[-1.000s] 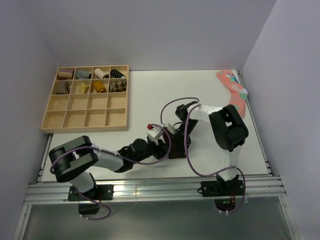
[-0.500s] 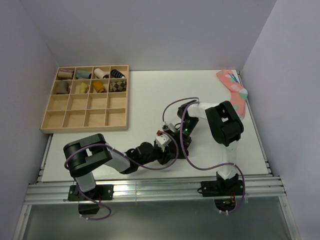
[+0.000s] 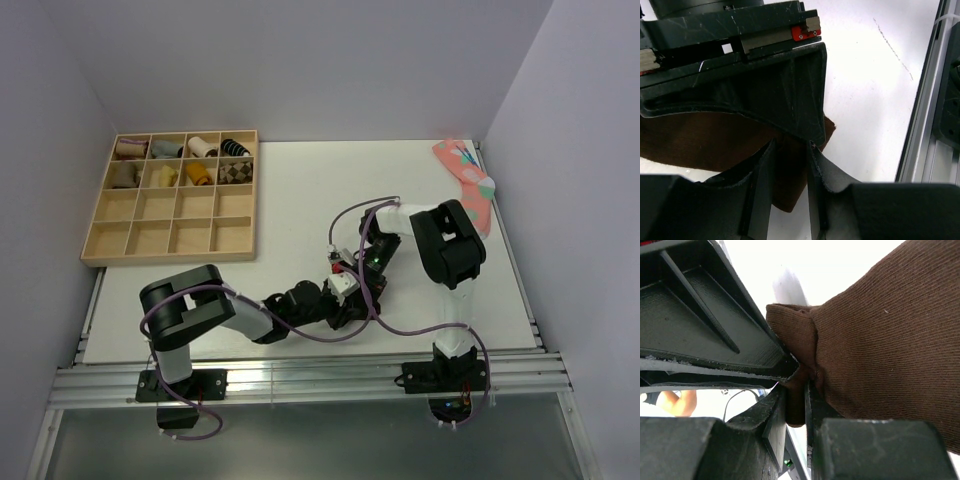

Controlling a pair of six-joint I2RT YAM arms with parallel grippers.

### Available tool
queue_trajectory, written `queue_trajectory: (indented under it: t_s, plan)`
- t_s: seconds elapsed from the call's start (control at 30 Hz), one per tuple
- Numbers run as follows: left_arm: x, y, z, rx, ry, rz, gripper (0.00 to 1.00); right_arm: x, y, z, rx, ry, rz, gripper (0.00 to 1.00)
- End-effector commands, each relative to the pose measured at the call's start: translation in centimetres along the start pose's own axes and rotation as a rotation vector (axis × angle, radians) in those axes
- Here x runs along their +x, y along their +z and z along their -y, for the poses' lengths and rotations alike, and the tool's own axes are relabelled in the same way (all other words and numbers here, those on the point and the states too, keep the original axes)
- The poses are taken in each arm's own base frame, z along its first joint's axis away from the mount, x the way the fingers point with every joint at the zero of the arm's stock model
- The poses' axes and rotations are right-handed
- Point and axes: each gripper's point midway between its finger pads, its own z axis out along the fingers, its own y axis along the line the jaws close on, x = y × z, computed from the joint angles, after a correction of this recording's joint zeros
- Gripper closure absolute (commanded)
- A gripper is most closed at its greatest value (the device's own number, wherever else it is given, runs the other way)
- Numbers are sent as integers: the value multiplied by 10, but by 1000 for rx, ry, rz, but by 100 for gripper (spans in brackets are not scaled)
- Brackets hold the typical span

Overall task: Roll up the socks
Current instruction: Roll the sock at the center of the board.

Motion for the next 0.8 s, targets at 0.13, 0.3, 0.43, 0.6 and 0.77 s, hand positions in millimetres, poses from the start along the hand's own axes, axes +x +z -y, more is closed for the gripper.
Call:
queue_trajectory:
  t_s: [0.13,0.3,0.43,0.6,0.77]
  plan:
    - [7,5,11,63,36,-34,66,6,-9,14,30,-26,-19,85]
    - [14,12,12,88,25,-68,78,8,-10,14,19,-27,-12,85]
    - [20,17,12,106,-22,-103,93,9,-10,16,37,-44,-2,79]
    - [31,25,-1,101,-110,-175,100,3,-14,20,116,-65,62,61]
    - [41,32,1,100,-182,-230,100,-10,-24,22,177,-57,158,54]
